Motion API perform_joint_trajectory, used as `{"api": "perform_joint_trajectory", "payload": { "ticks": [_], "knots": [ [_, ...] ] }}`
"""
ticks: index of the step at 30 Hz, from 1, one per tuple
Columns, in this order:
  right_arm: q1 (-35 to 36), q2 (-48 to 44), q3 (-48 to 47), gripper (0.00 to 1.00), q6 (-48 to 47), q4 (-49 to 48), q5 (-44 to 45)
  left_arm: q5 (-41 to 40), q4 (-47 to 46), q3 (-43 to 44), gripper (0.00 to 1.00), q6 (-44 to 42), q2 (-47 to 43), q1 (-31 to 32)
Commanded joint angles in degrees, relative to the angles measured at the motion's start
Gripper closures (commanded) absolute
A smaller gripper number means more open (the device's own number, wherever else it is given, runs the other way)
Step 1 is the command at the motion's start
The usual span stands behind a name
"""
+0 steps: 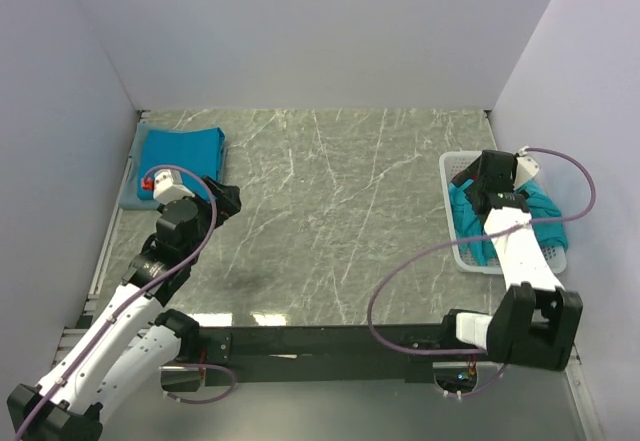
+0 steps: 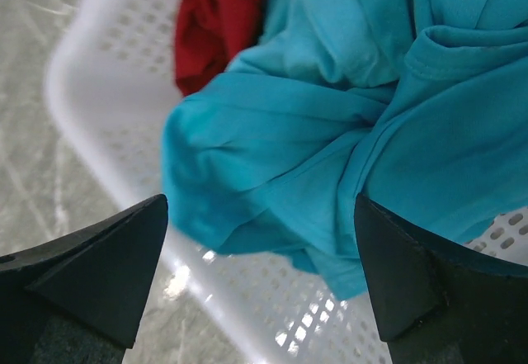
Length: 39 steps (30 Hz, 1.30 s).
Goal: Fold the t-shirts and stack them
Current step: Grab the tshirt from the pile
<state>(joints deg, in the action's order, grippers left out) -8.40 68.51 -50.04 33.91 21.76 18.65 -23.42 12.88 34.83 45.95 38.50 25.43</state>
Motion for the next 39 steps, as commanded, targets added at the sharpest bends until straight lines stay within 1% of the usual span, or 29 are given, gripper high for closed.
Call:
{"api": "perform_joint_trajectory", "payload": {
  "ticks": [1, 4, 6, 8, 9, 11, 12, 13, 14, 15, 16, 18, 19, 21, 23, 27, 30, 33, 34, 39],
  "knots": [
    [-2.5, 4.9, -2.6, 0.0, 0.6, -1.4, -2.7, 0.8, -0.1, 0.5, 0.0, -0.5, 1.2, 0.0],
    [-3.7, 9.8, -3.0, 0.02, 0.5, -2.8, -4.4, 3.6, -1.7, 0.0, 0.01, -1.5, 0.9, 0.0],
    [-4.0, 12.0, -3.7, 0.05, 0.4, -3.6, -5.7, 5.7, -2.9, -0.7, 0.0, -2.4, -0.2, 0.0],
    [-4.1, 14.4, -3.9, 0.1, 0.1, -4.8, -8.0, 5.6, -3.7, -1.3, 0.03, -2.4, -1.3, 0.0],
    [-4.1, 15.0, -4.2, 0.17, 0.2, -5.0, -8.5, 4.9, -3.7, -1.5, 0.05, -2.3, -1.4, 0.0],
    [-4.0, 15.4, -4.1, 0.23, 0.3, -5.1, -8.9, 3.8, -2.5, -1.4, 0.05, -1.8, -1.4, 0.0],
    [-4.0, 15.2, -3.9, 0.38, 0.2, -5.3, -8.8, 3.3, -2.1, -1.0, 0.05, -1.8, -1.2, 0.0],
    [-4.1, 14.2, -3.7, 0.47, 0.1, -5.4, -8.6, 3.3, -1.7, -0.7, 0.05, -2.0, -1.0, 0.0],
    [-4.1, 13.6, -3.6, 0.63, 0.1, -5.3, -8.1, 3.3, -1.2, -0.6, 0.05, -2.0, -0.4, 0.0],
    [-4.1, 12.9, -3.7, 0.71, -0.1, -4.6, -7.6, 3.6, -1.0, -0.3, 0.05, -2.1, -0.3, 0.0],
    [-4.0, 11.4, -4.0, 0.74, -0.1, -3.6, -7.1, 4.1, -1.3, -0.3, 0.04, -2.1, 0.0, 0.0],
    [-4.1, 8.7, -4.2, 0.76, -0.5, -2.6, -5.7, 5.0, -2.6, -0.8, 0.03, -1.5, 0.3, 0.0],
    [-4.0, 7.6, -4.6, 0.8, -0.7, -1.7, -5.3, 5.9, -2.9, -1.0, 0.03, -1.5, 0.3, 0.0],
    [-4.0, 5.5, -4.9, 0.92, -1.0, -0.8, -4.2, 6.8, -4.0, -1.3, 0.02, -1.2, 0.6, 0.0],
    [-4.1, 2.3, -5.8, 1.0, -1.7, 0.0, -4.2, 8.0, -4.6, -1.2, 0.02, -1.4, 0.7, 0.0],
    [-4.0, -3.6, -8.6, 1.0, -3.6, 1.5, -5.0, 9.0, -5.1, -1.2, 0.01, -1.0, 0.4, 0.0],
    [-4.0, -6.2, -13.3, 1.0, -5.0, 4.1, -5.4, 9.4, -5.1, -1.3, 0.01, -0.9, 0.2, 0.0],
    [-3.9, -8.0, -18.8, 1.0, -7.2, 5.6, -7.7, 10.3, -5.5, -1.3, 0.01, -1.4, -0.2, 0.0],
    [-3.9, -8.4, -21.6, 1.0, -7.7, 6.1, -9.8, 10.5, -5.3, -1.2, 0.0, -1.6, -0.1, 0.0],
    [-2.2, -8.4, -30.1, 1.0, -10.3, 7.7, -13.6, 11.0, -4.7, -0.6, 0.01, -2.1, 0.4, 0.0]
  ]
}}
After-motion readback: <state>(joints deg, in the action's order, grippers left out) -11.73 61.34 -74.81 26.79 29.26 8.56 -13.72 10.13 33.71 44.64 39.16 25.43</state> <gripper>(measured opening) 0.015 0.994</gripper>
